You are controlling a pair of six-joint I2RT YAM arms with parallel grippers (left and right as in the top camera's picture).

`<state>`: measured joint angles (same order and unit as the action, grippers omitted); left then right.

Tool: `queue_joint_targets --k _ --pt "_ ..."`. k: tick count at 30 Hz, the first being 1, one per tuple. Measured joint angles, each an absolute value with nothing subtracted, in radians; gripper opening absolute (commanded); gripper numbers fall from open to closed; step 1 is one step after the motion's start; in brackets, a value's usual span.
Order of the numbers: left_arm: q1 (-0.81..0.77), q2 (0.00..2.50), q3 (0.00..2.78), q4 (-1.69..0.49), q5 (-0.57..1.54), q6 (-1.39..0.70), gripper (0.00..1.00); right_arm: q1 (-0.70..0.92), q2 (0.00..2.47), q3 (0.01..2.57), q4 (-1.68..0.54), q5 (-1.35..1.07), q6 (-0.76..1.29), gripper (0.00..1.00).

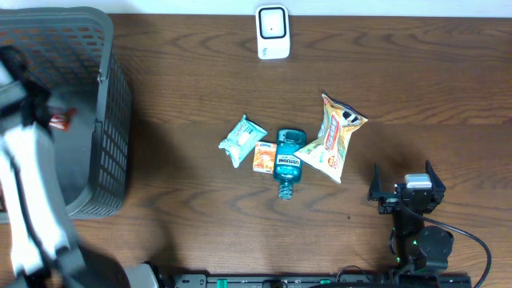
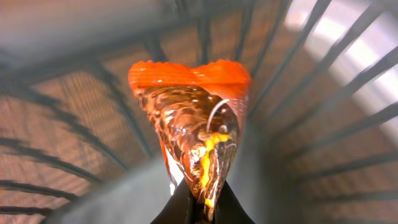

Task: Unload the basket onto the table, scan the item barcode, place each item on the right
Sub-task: 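Grasp the red candy bar with the left gripper and lift it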

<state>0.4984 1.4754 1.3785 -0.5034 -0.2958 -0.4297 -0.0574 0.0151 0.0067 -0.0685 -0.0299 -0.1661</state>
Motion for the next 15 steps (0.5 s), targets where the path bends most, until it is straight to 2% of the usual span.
queue_joint_targets --k 6,15 --pt "0.503 1.167 1.382 -0.505 -0.249 -0.501 0.07 -0.057 0.015 0.007 -0.069 -0.03 -0.166 0.99" --pt "0.389 0.933 1.383 -0.527 0.132 -0.583 0.07 -0.057 0.015 0.007 -0.069 -0.03 -0.166 0.99"
